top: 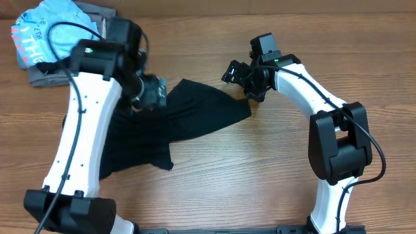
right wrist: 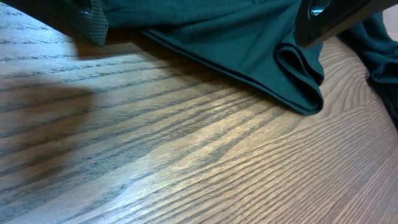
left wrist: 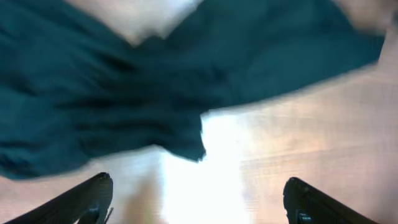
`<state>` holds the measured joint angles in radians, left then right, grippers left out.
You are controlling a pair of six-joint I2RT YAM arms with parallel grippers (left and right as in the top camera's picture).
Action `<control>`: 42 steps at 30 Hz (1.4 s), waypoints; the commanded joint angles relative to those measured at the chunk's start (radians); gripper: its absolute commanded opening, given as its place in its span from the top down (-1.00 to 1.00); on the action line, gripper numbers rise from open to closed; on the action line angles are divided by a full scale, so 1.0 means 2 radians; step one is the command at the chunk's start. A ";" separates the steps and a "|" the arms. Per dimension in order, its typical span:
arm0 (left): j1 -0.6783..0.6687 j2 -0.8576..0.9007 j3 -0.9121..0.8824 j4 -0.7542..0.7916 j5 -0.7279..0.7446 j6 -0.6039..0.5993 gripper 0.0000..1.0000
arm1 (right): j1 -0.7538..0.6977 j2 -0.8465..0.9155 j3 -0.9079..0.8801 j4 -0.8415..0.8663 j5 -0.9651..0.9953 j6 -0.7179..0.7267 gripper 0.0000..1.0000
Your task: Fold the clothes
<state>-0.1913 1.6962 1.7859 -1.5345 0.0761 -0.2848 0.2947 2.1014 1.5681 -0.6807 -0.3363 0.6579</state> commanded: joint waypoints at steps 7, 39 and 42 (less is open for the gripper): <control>-0.080 0.002 -0.206 0.055 0.024 -0.046 -0.75 | -0.004 -0.006 0.002 -0.003 0.012 -0.002 -1.00; -0.102 0.002 -0.406 0.297 -0.091 -0.433 -0.60 | -0.011 -0.006 0.002 -0.013 0.034 -0.005 -1.00; -0.097 0.002 -0.406 0.309 -0.098 -0.432 -0.60 | -0.011 -0.006 0.002 -0.013 0.037 -0.005 -1.00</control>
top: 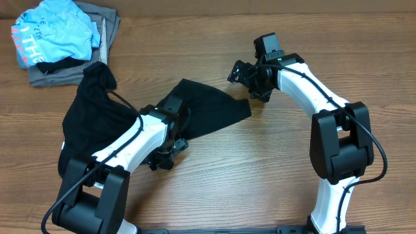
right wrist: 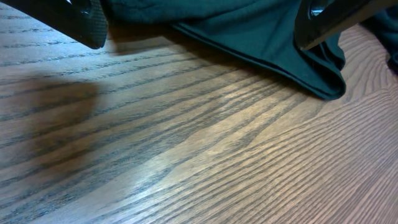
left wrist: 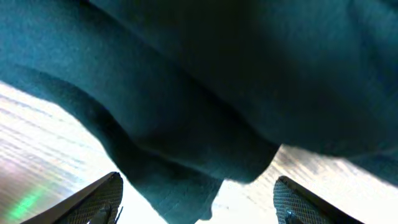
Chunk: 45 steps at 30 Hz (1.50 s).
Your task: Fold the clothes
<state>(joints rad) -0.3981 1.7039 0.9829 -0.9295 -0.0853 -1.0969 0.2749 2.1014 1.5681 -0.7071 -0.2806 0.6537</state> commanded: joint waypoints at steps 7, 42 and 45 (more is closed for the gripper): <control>0.027 -0.002 -0.005 0.008 -0.048 -0.013 -0.61 | -0.001 -0.006 0.002 0.001 0.010 -0.003 -1.00; 0.043 -0.002 -0.005 0.041 -0.089 0.069 -0.15 | -0.001 -0.006 0.002 0.001 0.017 -0.003 -1.00; 0.043 -0.002 -0.005 0.049 -0.089 0.089 0.04 | -0.001 -0.006 0.002 0.001 0.017 -0.003 -1.00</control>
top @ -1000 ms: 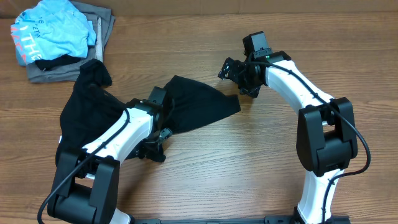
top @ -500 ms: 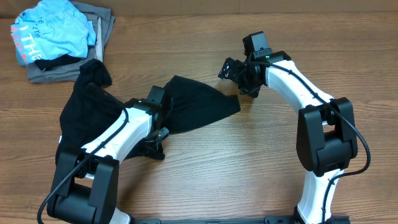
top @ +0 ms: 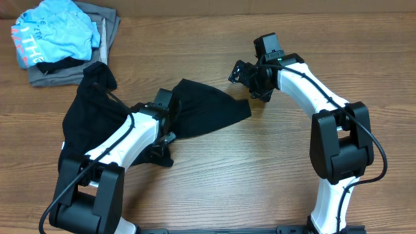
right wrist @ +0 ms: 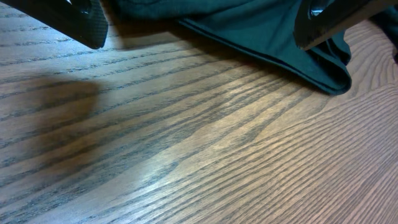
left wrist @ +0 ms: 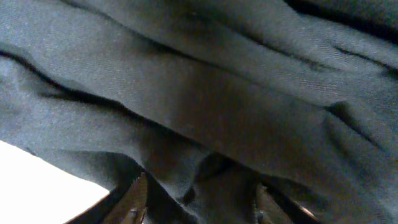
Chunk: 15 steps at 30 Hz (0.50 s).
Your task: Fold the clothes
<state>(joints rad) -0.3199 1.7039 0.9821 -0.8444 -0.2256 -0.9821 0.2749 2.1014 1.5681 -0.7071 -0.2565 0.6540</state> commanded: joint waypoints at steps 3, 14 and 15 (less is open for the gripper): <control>0.004 -0.002 -0.004 0.008 -0.019 0.041 0.25 | -0.001 -0.006 0.002 0.001 0.005 -0.003 -1.00; 0.004 -0.002 0.000 0.000 -0.036 0.087 0.92 | -0.001 -0.006 0.002 0.001 0.007 -0.003 -1.00; 0.004 -0.002 0.003 -0.005 -0.038 0.089 0.92 | -0.001 -0.006 0.002 0.001 0.007 -0.003 -1.00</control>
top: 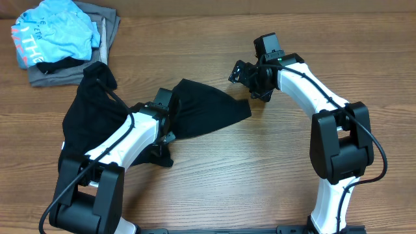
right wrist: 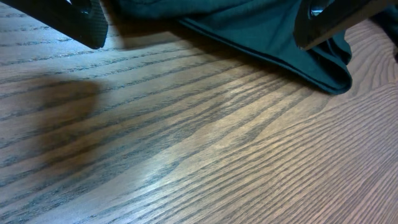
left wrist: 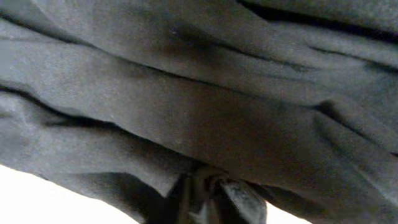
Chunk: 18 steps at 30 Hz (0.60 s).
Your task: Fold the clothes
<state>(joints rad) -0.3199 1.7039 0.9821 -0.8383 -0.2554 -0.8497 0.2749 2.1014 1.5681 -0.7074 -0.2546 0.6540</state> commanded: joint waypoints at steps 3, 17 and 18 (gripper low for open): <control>0.004 -0.002 0.019 -0.033 -0.033 0.023 0.92 | -0.001 -0.006 0.002 0.001 0.011 -0.004 -1.00; 0.003 -0.016 0.174 -0.212 -0.058 0.050 0.92 | -0.001 -0.006 0.002 -0.031 0.005 -0.003 -1.00; 0.003 -0.016 0.180 -0.223 -0.058 0.050 0.92 | -0.001 -0.006 0.002 -0.036 0.002 -0.003 -1.00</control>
<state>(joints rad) -0.3199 1.6997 1.2961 -1.2522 -0.3462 -0.7746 0.2749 2.1014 1.5681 -0.7673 -0.2474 0.6533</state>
